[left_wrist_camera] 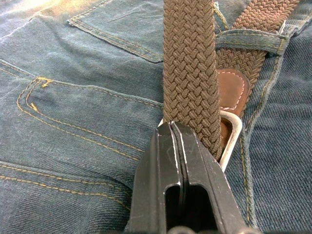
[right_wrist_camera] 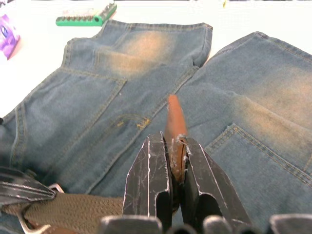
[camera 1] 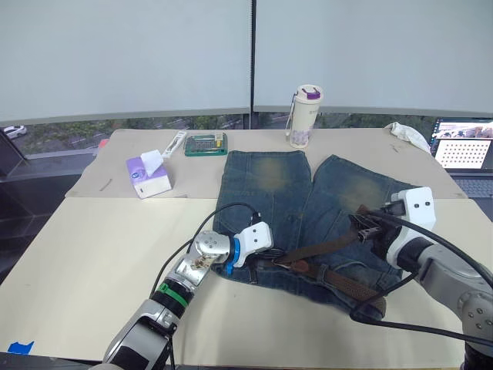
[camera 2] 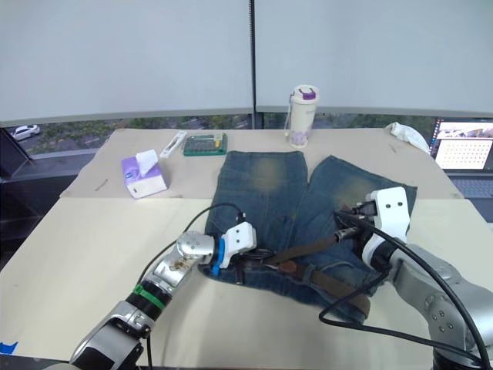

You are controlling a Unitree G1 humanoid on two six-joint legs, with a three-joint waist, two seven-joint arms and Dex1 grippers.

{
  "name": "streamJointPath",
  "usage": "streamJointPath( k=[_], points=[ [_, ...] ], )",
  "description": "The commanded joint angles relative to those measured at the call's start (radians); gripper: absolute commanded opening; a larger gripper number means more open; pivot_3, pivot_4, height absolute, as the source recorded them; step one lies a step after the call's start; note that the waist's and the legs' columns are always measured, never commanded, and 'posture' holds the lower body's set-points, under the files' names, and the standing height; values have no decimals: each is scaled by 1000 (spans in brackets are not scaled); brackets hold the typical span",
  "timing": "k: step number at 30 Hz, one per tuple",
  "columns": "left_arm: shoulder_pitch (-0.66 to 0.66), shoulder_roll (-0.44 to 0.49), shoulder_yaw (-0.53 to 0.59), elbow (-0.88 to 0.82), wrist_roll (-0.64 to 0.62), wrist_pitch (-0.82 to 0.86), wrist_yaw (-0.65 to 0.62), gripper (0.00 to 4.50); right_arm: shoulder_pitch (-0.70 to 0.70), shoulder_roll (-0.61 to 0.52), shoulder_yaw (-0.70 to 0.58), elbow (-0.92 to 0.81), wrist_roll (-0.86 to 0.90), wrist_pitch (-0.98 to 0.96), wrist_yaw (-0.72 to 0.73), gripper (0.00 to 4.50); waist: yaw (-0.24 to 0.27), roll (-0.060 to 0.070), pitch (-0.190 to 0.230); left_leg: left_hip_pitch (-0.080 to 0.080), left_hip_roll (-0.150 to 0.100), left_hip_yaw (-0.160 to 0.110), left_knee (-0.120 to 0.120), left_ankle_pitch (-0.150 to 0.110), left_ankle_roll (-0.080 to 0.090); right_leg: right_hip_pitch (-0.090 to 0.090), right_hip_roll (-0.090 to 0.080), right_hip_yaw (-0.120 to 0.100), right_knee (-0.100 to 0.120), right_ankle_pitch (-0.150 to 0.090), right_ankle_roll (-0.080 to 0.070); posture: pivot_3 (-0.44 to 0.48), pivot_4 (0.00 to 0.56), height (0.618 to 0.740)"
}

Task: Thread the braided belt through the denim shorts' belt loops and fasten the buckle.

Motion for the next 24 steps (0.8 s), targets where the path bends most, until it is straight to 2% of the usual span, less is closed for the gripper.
streamJointPath(
  k=[1,6,9,11,13,16,18,21,24],
  points=[
    [42,-20,51,42,-52,72,17,19,-34,12,-38,-24,49,10,-16,0,0,0,0,0,0,0,0,0,0,0,0,0,0,0,0,0,150,740],
    [48,-39,247,-97,-268,148,31,19,-88,159,-79,11,239,0,-119,0,-17,0,1,-1,1,0,0,0,0,-3,1,0,2,0,0,0,150,740],
    [40,-47,305,-158,-301,176,94,19,-104,243,-90,44,339,-25,-225,0,-25,1,1,-1,2,-1,-1,0,-1,-4,1,1,2,0,-1,0,150,740],
    [41,-46,313,-185,-302,183,116,19,-108,265,-91,58,381,-36,-279,0,-24,4,-1,-1,2,-1,-1,0,-1,-4,1,1,2,0,-1,0,150,740],
    [47,-42,323,-236,-302,192,146,19,-119,336,-74,84,425,-81,-366,0,-25,6,-2,-1,1,-1,-1,0,-1,-3,0,1,2,0,-1,0,150,740],
    [74,-51,352,-373,-375,243,162,842,-175,541,-51,138,405,-234,-545,0,-33,6,-2,-1,1,-1,-2,1,-1,-4,1,2,2,0,-1,0,150,740],
    [86,-51,342,-414,-386,243,159,1473,-204,618,-48,156,423,-301,-614,0,-38,9,-2,-1,2,-1,-3,1,-2,-5,1,2,3,0,-1,0,150,740],
    [97,-29,271,-425,-295,160,153,2516,-253,701,-19,180,484,-375,-680,0,-40,11,-2,0,1,-1,-3,1,-2,-5,1,2,3,1,-1,0,150,740],
    [96,-42,241,-424,-273,133,172,3502,-275,731,25,194,513,-416,-718,0,-37,12,-2,0,0,-1,-3,1,-2,-5,1,1,3,1,-1,0,150,740]
  ],
)
